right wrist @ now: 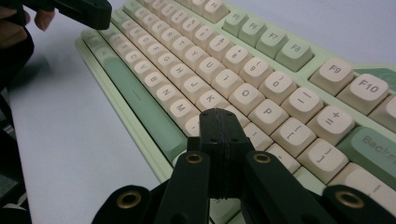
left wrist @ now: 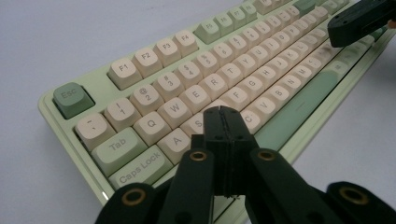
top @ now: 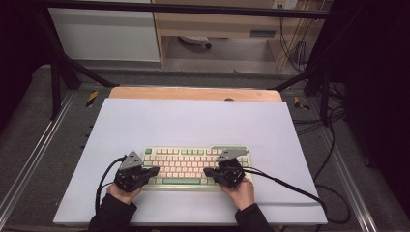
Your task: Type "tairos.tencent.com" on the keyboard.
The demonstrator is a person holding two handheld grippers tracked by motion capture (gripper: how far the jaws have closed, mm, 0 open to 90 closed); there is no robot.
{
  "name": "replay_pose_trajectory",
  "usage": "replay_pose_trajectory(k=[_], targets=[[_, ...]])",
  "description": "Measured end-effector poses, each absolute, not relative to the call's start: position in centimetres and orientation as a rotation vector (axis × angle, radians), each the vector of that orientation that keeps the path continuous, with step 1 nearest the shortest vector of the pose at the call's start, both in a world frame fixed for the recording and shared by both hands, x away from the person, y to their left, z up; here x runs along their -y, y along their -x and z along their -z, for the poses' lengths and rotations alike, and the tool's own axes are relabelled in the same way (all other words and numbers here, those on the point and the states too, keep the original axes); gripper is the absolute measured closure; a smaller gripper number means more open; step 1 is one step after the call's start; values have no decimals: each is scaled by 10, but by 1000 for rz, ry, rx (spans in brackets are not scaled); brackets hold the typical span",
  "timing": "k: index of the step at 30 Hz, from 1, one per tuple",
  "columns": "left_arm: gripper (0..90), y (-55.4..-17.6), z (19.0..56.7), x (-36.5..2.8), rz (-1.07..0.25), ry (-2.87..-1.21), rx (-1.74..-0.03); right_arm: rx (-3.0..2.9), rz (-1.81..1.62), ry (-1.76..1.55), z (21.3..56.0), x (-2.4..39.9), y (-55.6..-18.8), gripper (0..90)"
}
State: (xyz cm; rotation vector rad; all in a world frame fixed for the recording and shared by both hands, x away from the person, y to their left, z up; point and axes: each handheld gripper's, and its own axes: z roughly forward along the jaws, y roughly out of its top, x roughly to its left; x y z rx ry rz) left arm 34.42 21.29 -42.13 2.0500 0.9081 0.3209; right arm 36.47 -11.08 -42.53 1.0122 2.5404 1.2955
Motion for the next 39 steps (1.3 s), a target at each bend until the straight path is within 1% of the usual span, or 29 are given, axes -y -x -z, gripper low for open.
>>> replay_pose_trajectory(k=[15,28,39], targets=[[900,-344,422,-214,-318,-2051,-911,-2560,-1256,-1010,433,107,-365,900],[900,-344,420,-211,-316,-2048,-900,-2520,-1259,-998,419,118,-363,900],[900,-345,420,-197,-307,-2060,-877,-2495,-1280,-1023,415,129,-364,900]])
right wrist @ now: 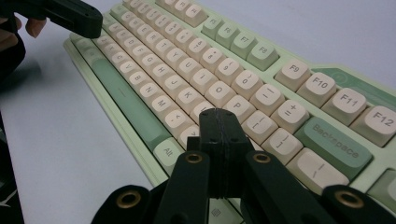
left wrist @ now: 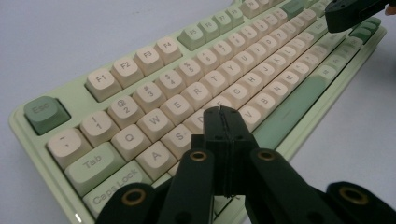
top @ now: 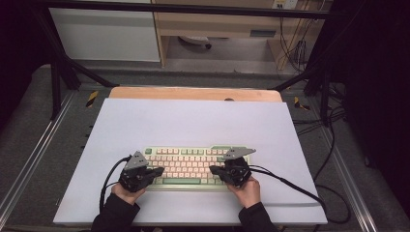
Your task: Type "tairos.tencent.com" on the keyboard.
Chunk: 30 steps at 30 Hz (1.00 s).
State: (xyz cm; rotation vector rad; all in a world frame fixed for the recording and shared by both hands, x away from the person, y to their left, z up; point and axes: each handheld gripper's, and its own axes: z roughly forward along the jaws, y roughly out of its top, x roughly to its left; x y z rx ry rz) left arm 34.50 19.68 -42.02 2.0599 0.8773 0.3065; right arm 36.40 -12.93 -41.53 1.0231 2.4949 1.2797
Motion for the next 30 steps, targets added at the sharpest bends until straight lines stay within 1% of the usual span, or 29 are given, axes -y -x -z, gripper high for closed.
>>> replay_pose_trajectory(k=[13,30], targets=[[900,-348,427,-177,-291,-2099,-860,-2491,-1288,-1028,414,133,-364,900],[900,-349,433,-175,-292,-2114,-858,-2496,-1279,-1026,415,133,-364,900]])
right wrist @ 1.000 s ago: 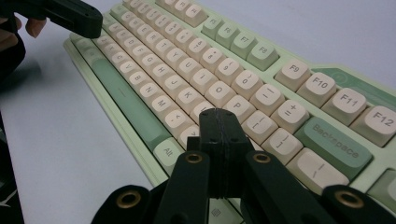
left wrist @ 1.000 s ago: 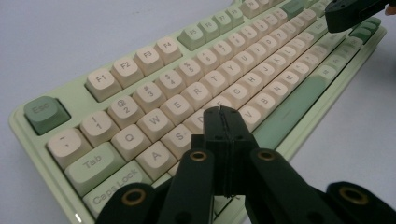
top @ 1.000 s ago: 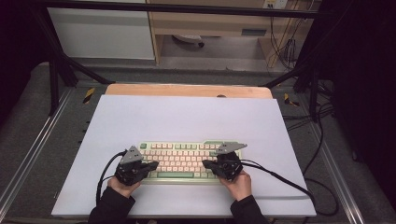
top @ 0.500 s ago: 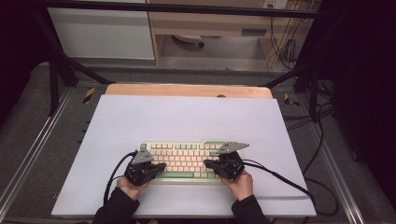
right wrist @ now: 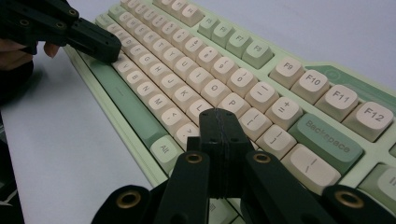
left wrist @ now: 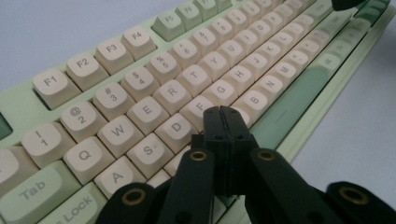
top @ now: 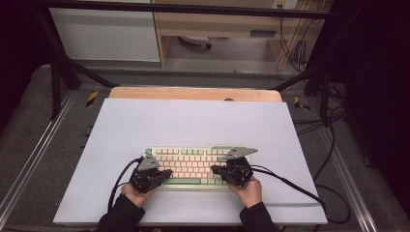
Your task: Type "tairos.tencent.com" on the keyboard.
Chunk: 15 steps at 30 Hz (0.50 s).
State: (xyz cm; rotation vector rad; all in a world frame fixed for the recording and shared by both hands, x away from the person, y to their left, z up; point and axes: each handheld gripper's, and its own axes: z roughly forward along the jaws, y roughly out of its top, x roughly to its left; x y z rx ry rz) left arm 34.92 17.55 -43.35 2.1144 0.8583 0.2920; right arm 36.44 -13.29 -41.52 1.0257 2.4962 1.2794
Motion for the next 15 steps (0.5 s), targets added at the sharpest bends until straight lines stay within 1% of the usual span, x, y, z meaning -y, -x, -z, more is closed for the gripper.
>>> replay_pose_trajectory(k=[8,15], targets=[[900,-344,428,-181,-302,-2096,-843,-2486,-1285,-1027,414,133,-364,900],[900,-341,421,-198,-321,-2054,-863,-2485,-1304,-1033,413,133,-364,900]])
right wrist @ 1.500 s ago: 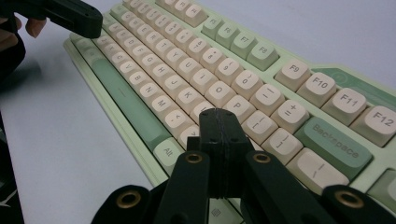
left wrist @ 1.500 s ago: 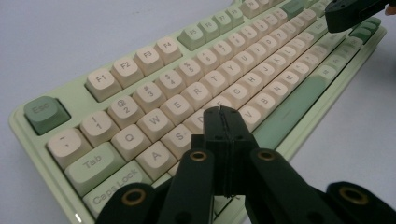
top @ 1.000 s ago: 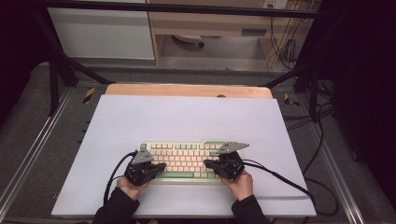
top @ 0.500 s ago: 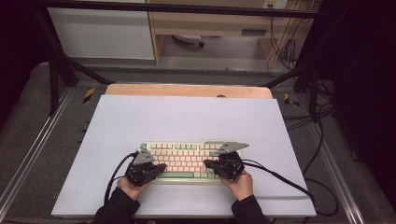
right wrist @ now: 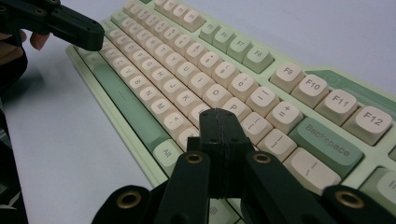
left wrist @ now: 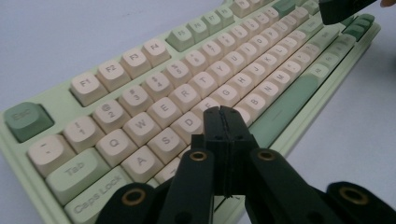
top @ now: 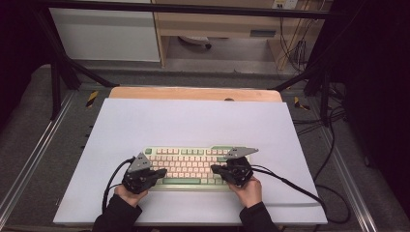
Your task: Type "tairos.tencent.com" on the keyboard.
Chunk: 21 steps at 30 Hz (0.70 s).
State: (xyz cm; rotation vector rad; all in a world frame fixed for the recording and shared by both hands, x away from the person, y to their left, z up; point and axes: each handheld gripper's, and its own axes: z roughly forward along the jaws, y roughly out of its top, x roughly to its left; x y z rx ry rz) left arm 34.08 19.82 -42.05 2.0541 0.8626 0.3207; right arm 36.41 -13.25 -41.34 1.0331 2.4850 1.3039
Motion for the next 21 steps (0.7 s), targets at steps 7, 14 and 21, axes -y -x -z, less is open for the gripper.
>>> replay_pose_trajectory(k=[7,14,21], targets=[[900,-341,418,-214,-328,-2031,-881,-2495,-1308,-1048,416,128,-367,900],[900,-342,418,-217,-324,-2024,-884,-2497,-1298,-1051,414,122,-369,900],[900,-344,418,-221,-323,-2019,-893,-2505,-1284,-1055,414,110,-374,900]])
